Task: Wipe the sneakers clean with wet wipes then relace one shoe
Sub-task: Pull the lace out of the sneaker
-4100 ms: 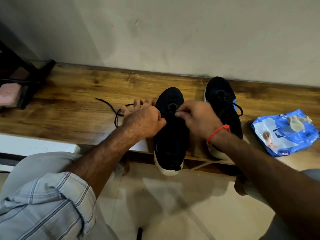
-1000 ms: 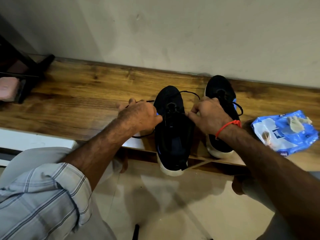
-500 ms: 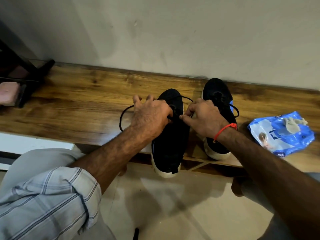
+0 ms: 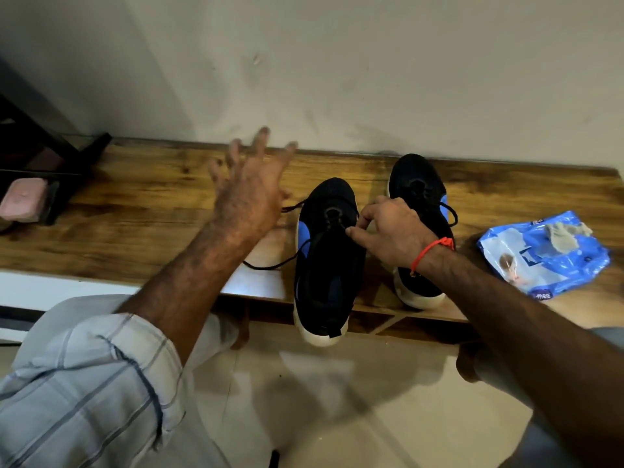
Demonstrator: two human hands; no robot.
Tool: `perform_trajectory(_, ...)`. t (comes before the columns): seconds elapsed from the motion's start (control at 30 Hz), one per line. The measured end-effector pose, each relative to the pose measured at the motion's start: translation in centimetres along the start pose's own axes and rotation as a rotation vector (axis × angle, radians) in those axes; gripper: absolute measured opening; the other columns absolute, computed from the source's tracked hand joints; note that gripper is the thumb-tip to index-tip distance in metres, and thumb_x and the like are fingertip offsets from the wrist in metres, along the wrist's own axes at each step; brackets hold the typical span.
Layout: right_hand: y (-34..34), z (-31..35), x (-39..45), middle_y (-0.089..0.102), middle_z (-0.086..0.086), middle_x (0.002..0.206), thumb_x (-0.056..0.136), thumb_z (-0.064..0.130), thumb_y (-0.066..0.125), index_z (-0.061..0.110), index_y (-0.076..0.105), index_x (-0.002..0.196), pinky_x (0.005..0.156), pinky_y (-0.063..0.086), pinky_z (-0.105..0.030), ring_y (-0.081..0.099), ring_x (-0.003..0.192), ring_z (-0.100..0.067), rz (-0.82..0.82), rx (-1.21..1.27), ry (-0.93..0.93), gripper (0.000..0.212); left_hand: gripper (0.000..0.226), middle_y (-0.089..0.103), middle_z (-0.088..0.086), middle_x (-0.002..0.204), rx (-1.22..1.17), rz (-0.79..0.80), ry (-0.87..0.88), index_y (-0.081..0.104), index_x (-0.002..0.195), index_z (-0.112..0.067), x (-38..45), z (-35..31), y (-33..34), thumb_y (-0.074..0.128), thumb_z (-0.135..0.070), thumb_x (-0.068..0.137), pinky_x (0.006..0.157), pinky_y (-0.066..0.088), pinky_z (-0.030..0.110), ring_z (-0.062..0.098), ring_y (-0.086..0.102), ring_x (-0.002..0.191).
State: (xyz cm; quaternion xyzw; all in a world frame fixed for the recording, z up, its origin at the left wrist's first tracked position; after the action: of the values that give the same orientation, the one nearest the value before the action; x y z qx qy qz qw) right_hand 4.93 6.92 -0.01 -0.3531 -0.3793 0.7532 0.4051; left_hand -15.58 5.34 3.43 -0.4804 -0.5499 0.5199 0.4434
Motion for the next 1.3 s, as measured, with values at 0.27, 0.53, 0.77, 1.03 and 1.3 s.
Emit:
perform_trajectory(0.27, -0.1, 0.1, -0.1, 0.054, 0.003, 0.112, 0.090, 0.042, 0.064, 0.030, 0.056, 0.072, 0.095, 0.045, -0.046, 0.047, 0.111, -0.023, -0.008, -0.021, 0.006, 0.023, 0.020, 0.057, -0.020, 0.138, 0.088, 0.091, 0.312, 0.069, 0.113, -0.046, -2.0, -6.7, 2.6, 0.066, -0.043, 0.093, 0.110, 0.021, 0.058, 0.018, 0.037, 0.139)
perform_trajectory(0.53, -0.1, 0.0, -0.1, 0.055, 0.001, 0.101, 0.092, 0.040, 0.063, 0.029, 0.055, 0.063, 0.091, 0.049, -0.046, 0.050, 0.105, -0.024, -0.019, 0.033, 0.009, 0.032, 0.010, 0.067, -0.008, 0.102, -0.160, 0.135, -0.201, 0.070, 0.092, -0.034, -0.7, 0.1, 1.8, 0.071, -0.044, 0.090, 0.109, 0.030, 0.061, 0.024, 0.053, 0.116)
perform_trajectory(0.77, 0.0, -0.1, -0.1, 0.053, 0.002, 0.107, 0.092, 0.041, 0.063, 0.032, 0.051, 0.064, 0.095, 0.046, -0.049, 0.046, 0.111, -0.024, -0.012, 0.004, 0.028, 0.032, 0.033, 0.043, -0.024, 0.151, -0.115, 0.203, 0.243, 0.062, 0.128, -0.048, -1.6, -4.9, 3.5, 0.058, -0.042, 0.097, 0.108, 0.022, 0.060, 0.017, 0.025, 0.144)
perform_trajectory(1.03, 0.0, -0.2, -0.1, 0.056, 0.002, 0.109, 0.092, 0.040, 0.063, 0.025, 0.060, 0.071, 0.097, 0.045, -0.048, 0.047, 0.111, -0.022, -0.035, 0.036, 0.018, 0.026, 0.013, 0.073, -0.015, 0.111, -0.773, 0.277, -0.110, 0.079, 0.103, -0.027, 0.7, -1.0, 2.3, 0.072, -0.029, 0.092, 0.084, 0.047, 0.014, -0.007, 0.059, 0.093)
perform_trajectory(1.3, 0.2, -0.4, 0.0, 0.053, 0.004, 0.103, 0.091, 0.039, 0.064, 0.021, 0.063, 0.075, 0.093, 0.048, -0.047, 0.050, 0.105, -0.021, -0.062, 0.027, 0.003, 0.024, 0.069, 0.042, -0.017, 0.149, -0.670, 0.496, 0.131, 0.040, 0.151, -0.042, -1.7, -4.2, 3.0, 0.063, -0.019, 0.090, 0.102, 0.045, 0.018, 0.004, 0.044, 0.127)
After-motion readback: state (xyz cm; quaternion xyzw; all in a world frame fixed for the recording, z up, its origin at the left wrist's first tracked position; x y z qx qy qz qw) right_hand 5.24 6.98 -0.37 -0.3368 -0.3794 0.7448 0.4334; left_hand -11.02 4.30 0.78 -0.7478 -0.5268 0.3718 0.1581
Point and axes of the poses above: each hand's wrist, its own x-axis towards the middle knuckle, its own y-axis out of the palm, z = x × y, the point moved 4 cm from there along x, towards the middle knuckle
